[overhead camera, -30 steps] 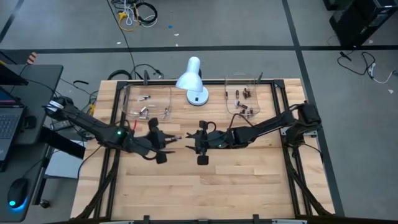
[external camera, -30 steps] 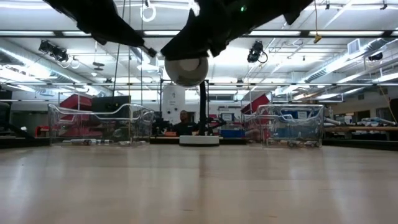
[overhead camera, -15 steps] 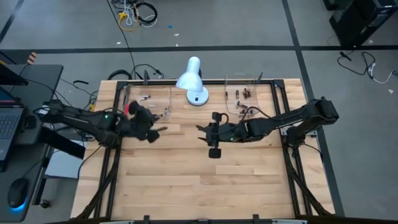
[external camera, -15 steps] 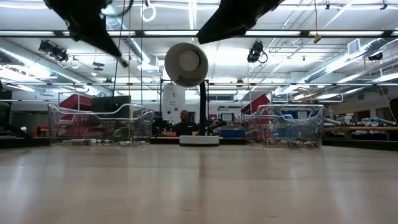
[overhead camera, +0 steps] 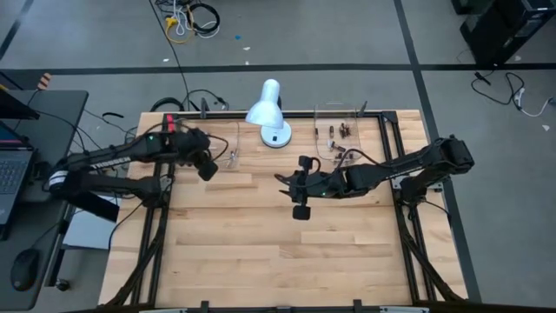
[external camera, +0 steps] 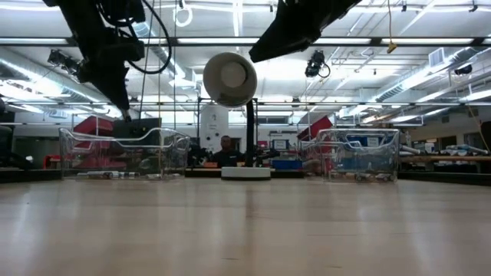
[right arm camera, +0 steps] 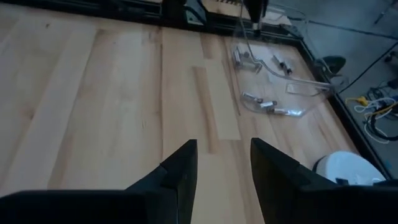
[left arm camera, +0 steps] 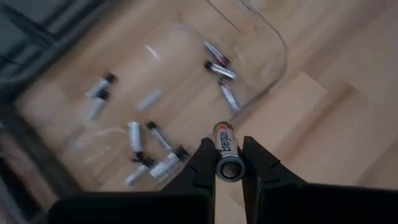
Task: Sort batteries
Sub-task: Put the silver battery in the transparent bin
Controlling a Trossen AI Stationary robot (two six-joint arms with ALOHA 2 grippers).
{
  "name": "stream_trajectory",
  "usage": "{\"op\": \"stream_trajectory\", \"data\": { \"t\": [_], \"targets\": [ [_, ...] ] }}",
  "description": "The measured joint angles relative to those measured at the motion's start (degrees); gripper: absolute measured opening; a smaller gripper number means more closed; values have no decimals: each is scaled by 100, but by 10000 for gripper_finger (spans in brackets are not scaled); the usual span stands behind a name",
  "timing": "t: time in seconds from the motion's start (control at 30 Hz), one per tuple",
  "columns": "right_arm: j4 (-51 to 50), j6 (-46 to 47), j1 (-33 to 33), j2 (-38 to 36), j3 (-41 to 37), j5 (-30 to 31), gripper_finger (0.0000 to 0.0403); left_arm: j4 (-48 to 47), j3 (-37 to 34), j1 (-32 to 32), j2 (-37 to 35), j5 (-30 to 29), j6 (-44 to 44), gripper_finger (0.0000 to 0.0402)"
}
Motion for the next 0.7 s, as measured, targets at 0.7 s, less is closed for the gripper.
{"op": "stream_trajectory", "data": {
  "t": [0.7],
  "targets": [
    [579, 292, -43, 4, -402, -2, 131, -54, -8, 759, 973, 328, 879, 33]
  ]
}}
